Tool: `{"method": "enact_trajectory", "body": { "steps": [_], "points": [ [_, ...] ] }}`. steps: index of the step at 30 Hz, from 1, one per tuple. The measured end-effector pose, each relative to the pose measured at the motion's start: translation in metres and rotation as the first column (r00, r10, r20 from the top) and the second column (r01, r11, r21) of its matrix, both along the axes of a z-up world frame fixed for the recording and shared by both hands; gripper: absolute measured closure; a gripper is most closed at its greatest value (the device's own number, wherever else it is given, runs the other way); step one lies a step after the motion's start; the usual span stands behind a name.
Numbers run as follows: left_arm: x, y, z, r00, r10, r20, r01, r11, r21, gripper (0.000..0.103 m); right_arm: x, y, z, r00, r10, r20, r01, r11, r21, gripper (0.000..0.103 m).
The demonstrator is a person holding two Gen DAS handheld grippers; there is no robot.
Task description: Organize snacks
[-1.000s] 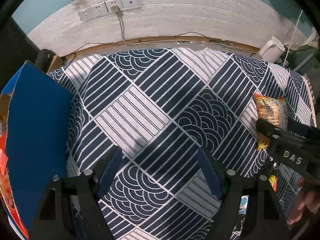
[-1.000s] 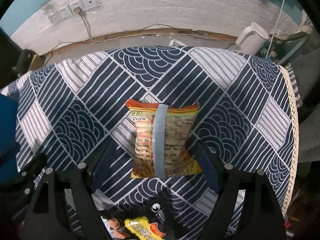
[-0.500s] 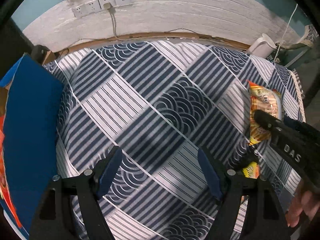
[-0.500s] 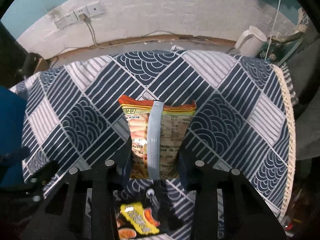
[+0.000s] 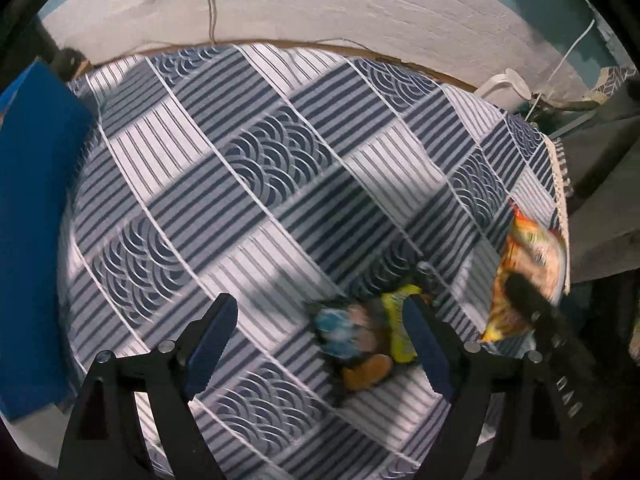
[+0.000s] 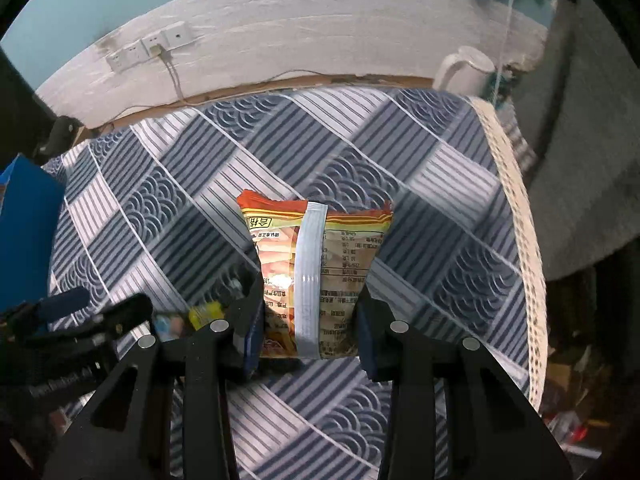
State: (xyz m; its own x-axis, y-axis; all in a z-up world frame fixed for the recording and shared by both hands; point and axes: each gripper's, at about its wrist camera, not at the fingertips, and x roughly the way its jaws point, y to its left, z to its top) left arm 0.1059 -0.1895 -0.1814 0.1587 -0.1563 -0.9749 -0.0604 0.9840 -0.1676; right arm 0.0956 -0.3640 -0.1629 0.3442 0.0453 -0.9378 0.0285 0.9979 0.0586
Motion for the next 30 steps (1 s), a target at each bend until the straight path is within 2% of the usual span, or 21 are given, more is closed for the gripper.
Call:
{"method": "enact_trajectory", "body": {
  "steps": [9,14,17,19,26,30],
  "points": [
    [-0.015,-0.029,-0.023,0.995,0.070,-0.072,-0.072,0.997,-0.028,0.017,-0.023,-0.032,-0.010,0.999,-0.038,-0.033,0.038,0.999,-0.002,0.066],
    [-0.019,-0.036,-0.024,0.989,0.145,-0.042,-0.147,0.988,-0.050,0.017,-0.030,-0.046,-0.013,0.998,-0.061,-0.028,0.062,0.998,0.024,0.066],
    [-0.018,-0.043,-0.029,0.986,0.158,-0.062,-0.161,0.986,-0.043,0.016,-0.033,-0.052,-0.015,0.997,-0.072,-0.026,0.073,0.996,0.043,0.066],
    [-0.017,-0.052,-0.036,0.985,0.149,-0.083,-0.152,0.988,-0.029,0.016,-0.034,-0.054,-0.016,0.997,-0.075,-0.024,0.076,0.996,0.053,0.066],
    [-0.009,-0.077,-0.045,0.992,0.109,-0.057,-0.105,0.992,0.065,0.015,-0.033,-0.062,-0.019,0.996,-0.088,-0.026,0.090,0.992,0.088,0.066],
    [-0.005,-0.081,-0.058,0.988,0.128,-0.082,-0.122,0.990,0.078,0.009,-0.032,-0.064,-0.025,0.995,-0.088,-0.037,0.091,0.991,0.097,0.066]
  ]
}}
